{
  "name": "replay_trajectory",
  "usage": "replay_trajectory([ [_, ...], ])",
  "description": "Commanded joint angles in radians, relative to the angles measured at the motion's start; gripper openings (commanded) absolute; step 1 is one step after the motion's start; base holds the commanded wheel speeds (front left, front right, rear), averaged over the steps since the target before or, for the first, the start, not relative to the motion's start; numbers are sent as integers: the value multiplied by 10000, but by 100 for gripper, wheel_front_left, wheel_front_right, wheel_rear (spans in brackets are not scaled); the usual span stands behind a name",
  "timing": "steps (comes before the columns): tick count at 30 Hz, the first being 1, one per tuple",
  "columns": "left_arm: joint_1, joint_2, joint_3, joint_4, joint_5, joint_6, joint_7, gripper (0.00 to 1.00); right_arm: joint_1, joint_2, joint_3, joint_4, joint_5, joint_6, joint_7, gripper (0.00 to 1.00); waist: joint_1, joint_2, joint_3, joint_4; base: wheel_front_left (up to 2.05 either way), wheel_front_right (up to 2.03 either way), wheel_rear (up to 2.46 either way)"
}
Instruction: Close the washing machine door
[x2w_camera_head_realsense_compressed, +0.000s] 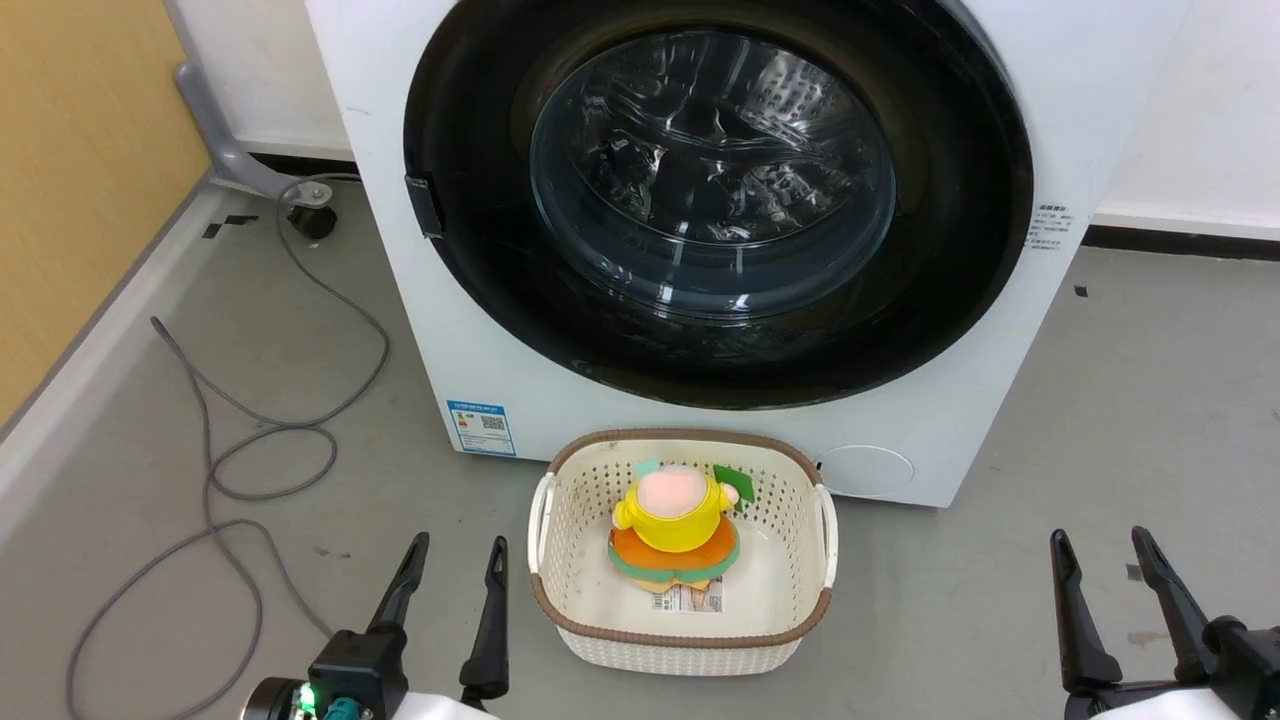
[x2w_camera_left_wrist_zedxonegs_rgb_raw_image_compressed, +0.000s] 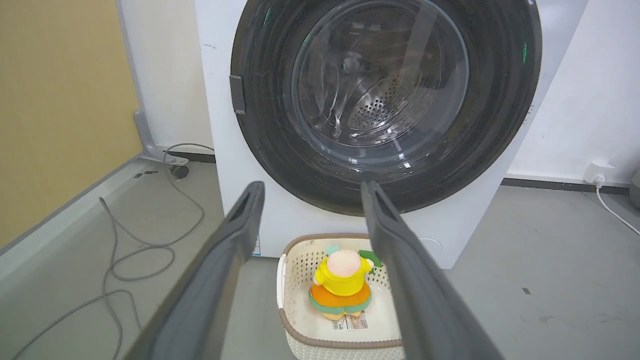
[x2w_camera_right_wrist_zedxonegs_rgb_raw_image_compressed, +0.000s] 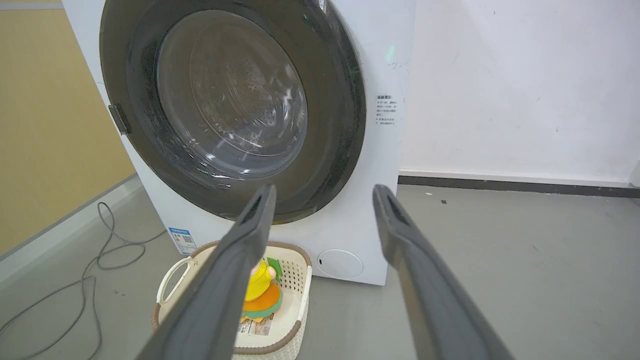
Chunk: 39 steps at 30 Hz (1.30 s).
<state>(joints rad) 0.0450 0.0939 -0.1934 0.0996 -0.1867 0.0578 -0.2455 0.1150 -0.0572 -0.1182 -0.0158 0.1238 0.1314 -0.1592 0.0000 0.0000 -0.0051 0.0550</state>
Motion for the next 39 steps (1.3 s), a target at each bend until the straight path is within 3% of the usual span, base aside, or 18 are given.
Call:
replay_trajectory([
  [1, 24, 58, -33, -42, 49, 45, 22, 100, 130, 66, -2, -16, 6, -7, -29, 100, 0, 0, 0, 8, 0, 0, 0],
  [5, 21, 64, -48, -87, 47, 113, 20, 100, 118, 68, 41, 37, 48, -7, -58, 100, 0, 0, -6, 17, 0, 0, 0],
  [6, 0, 15, -55, -73, 2, 98, 0, 0, -1, 8, 33, 33, 17, 0, -9, 0, 0, 0, -6, 16, 0, 0, 0],
  [39, -103, -98, 395, -278, 423, -56, 558, 0, -267, 20, 292, 63, -268, -2, 359, 0, 0, 0, 6, -112, 0, 0, 0],
])
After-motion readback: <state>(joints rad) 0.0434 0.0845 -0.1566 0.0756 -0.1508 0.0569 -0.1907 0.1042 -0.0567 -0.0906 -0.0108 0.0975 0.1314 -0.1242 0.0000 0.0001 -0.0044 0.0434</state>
